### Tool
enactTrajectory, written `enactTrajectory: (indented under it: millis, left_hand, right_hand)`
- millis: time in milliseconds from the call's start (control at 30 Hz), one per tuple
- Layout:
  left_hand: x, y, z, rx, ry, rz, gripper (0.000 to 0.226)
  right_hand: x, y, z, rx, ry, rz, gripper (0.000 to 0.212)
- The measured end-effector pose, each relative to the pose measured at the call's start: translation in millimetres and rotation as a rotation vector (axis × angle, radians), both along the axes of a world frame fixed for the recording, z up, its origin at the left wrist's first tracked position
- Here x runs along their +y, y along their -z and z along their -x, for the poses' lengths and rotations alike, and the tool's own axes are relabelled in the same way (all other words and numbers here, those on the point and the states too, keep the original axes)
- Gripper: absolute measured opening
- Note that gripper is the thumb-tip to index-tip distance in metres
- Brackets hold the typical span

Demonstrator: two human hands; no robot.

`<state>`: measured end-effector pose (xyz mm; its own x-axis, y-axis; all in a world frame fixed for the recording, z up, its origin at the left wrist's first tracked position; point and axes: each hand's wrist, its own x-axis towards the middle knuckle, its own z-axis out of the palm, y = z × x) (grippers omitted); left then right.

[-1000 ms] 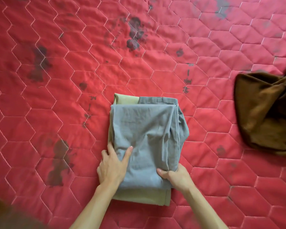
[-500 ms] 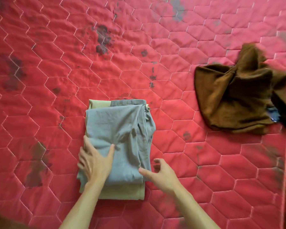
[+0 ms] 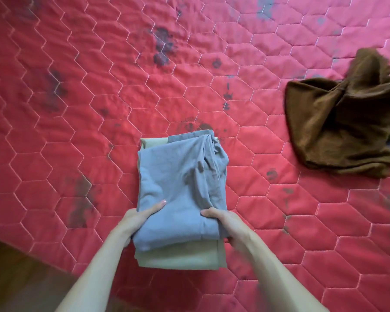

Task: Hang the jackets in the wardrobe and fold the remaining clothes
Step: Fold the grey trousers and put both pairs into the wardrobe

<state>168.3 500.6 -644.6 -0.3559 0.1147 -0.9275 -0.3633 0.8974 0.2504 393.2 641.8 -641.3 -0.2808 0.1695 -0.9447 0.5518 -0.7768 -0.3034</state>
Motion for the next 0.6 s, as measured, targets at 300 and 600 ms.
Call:
enactTrajectory:
  millis: [300, 600]
  left_hand:
    - [-41, -155, -30, -0.247, -0.199, -0.191, 0.065]
    - [-106, -347, -60, -0.170, -0.369, -0.550, 0.061]
  right_hand:
    - [-16, -158, -19, 0.090, -0.003, 0.014, 0.028]
    - [-29, -342, -28, 0.489, -0.209, -0.101, 0.046]
